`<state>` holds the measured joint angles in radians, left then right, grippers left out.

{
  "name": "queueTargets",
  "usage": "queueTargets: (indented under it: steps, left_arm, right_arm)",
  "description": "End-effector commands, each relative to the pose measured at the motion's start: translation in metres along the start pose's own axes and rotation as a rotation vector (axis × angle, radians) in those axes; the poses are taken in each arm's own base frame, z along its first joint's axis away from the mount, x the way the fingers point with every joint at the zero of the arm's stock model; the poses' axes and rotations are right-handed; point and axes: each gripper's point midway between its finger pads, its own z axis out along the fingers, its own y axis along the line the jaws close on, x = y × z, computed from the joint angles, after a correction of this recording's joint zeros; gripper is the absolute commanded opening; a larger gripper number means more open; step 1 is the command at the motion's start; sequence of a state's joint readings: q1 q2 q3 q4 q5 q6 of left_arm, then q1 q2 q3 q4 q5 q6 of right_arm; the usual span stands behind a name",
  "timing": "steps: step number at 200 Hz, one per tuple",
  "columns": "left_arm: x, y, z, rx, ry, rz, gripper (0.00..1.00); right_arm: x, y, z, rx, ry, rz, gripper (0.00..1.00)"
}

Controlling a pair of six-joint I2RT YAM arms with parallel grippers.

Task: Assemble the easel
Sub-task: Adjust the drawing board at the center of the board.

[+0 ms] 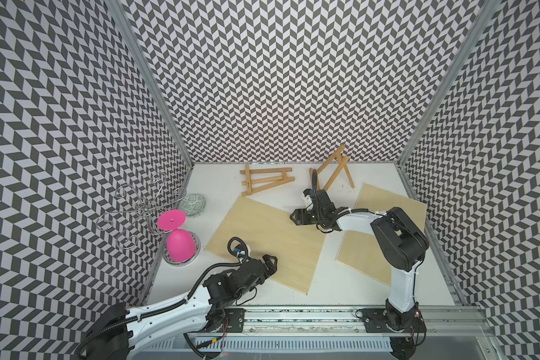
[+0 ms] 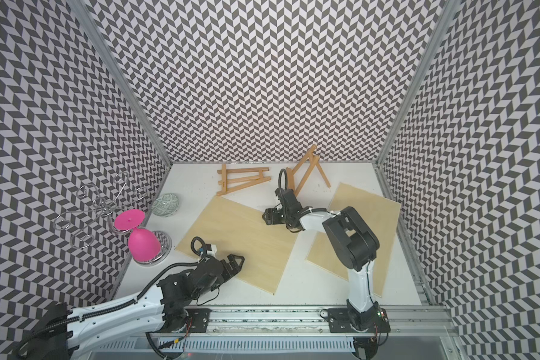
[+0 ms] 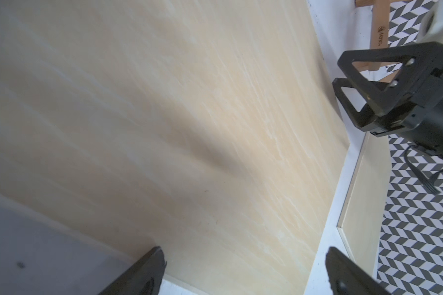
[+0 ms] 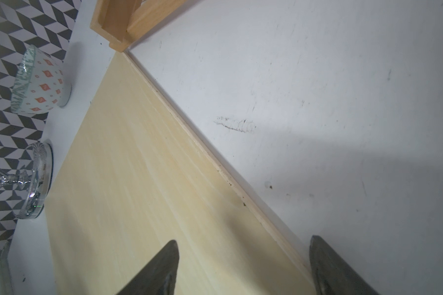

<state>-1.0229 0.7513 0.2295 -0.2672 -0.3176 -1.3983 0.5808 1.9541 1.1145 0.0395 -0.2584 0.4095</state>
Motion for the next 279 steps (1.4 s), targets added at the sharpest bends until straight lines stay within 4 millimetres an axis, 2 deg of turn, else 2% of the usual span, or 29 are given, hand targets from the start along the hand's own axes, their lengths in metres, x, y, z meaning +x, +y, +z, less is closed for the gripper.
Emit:
queueTargets:
  steps: [1,60,89,131,173,205,279]
  left_arm:
    - [0.007,0.056,-0.005,-0.219,0.019,0.033,1.0]
    - [0.0,0.07,-0.017,-0.284,-0.009,0.024,1.0]
    - [-0.003,0.056,-0.012,-0.232,-0.024,0.025,1.0]
    - [-0.013,0.04,-0.007,-0.198,-0.066,0.03,1.0]
    - [-0.021,0.044,0.005,-0.176,-0.065,0.013,1.0]
    - [-0.028,0.043,0.012,-0.132,-0.077,0.001,1.0]
    - [-0.058,0.03,0.018,-0.119,-0.133,0.011,1.0]
  right_arm:
    - [0.024,-0.004,-0.006,0.02,0.071,0.007,0.79]
    - [0.031,-0.007,-0.01,0.028,0.081,0.006,0.8]
    - [0.035,0.001,-0.009,-0.015,0.103,-0.002,0.8]
    - [0.064,0.016,-0.021,-0.07,0.183,-0.027,0.8]
    - [0.102,0.026,-0.039,-0.089,0.262,-0.033,0.81]
    - [0.101,0.02,-0.039,-0.053,0.261,-0.04,0.81]
    - [0.095,0.04,-0.036,-0.109,0.27,-0.047,0.81]
